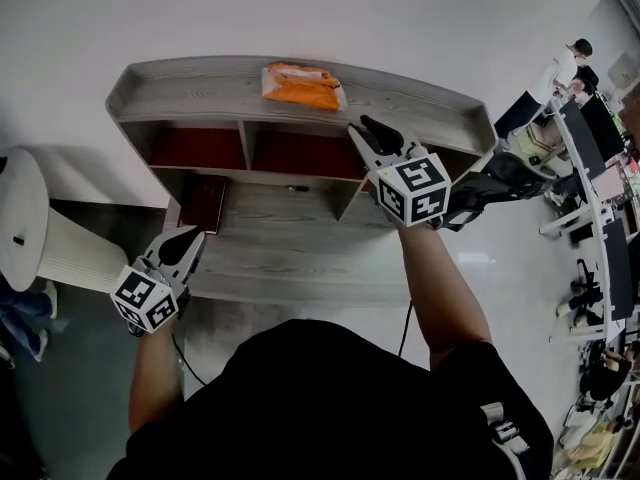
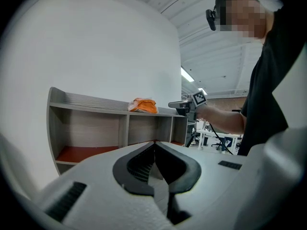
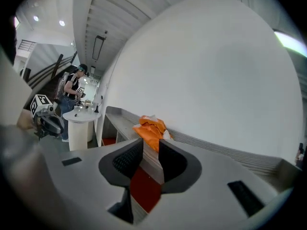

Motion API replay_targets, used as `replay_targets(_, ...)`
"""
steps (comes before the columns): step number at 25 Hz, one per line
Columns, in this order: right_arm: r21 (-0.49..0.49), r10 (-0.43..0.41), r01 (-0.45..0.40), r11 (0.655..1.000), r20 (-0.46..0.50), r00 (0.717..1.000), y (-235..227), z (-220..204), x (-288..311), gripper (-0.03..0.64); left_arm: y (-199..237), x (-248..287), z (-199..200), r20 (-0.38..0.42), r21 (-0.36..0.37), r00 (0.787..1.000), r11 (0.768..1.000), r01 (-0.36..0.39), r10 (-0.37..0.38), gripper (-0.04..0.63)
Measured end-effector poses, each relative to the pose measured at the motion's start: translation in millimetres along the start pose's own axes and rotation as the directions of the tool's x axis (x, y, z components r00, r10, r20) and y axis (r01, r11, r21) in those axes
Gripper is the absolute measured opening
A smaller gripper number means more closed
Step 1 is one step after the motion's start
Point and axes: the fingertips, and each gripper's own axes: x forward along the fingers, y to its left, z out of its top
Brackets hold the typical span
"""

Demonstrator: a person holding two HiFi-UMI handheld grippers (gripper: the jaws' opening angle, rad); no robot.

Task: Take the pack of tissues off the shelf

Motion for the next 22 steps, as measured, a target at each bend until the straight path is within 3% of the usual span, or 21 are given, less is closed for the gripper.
replay_targets(7, -0.018, 0.054, -0.055, 0.998, -0.022, 0.998, -8.3, 12.1, 31.2, 0.152, 0.8, 12.1, 0.2, 0.001, 0.004, 1.0, 1.0, -0.006, 0.006, 0.018)
replay_targets(16, -0.155, 0.027, -0.029, 0.987, -0.014, 1.0, -22.4, 27.0, 62.5, 0.172, 16.4, 5.5, 2.0, 0.004, 0.004, 0.998, 0.998, -0.061, 0.061, 0.018)
replay_targets(22, -0.206, 0.027, -0.041, 0.978, -0.069, 0.997, -28.3, 22.3, 87.2, 0.202, 18.7, 6.6, 2.4, 0.003, 0.004, 0.997, 0.997, -0.079, 0.079, 0.018)
